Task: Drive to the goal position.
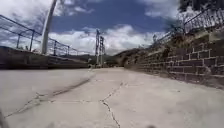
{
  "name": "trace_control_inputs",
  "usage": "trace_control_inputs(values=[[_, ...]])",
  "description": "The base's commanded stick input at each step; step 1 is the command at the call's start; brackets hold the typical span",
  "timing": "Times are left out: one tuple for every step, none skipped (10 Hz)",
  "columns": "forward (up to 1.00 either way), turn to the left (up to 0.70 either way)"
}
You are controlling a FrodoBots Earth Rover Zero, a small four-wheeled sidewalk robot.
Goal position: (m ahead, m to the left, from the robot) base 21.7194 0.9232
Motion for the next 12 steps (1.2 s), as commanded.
trace_control_inputs(values=[[1.00, -0.17], [1.00, -0.07], [1.00, 0.00], [1.00, 0.00], [1.00, 0.00], [1.00, 0.00], [1.00, 0.00], [1.00, 0.00], [1.00, 0.00], [1.00, 0.00], [1.00, 0.00], [1.00, 0.00]])
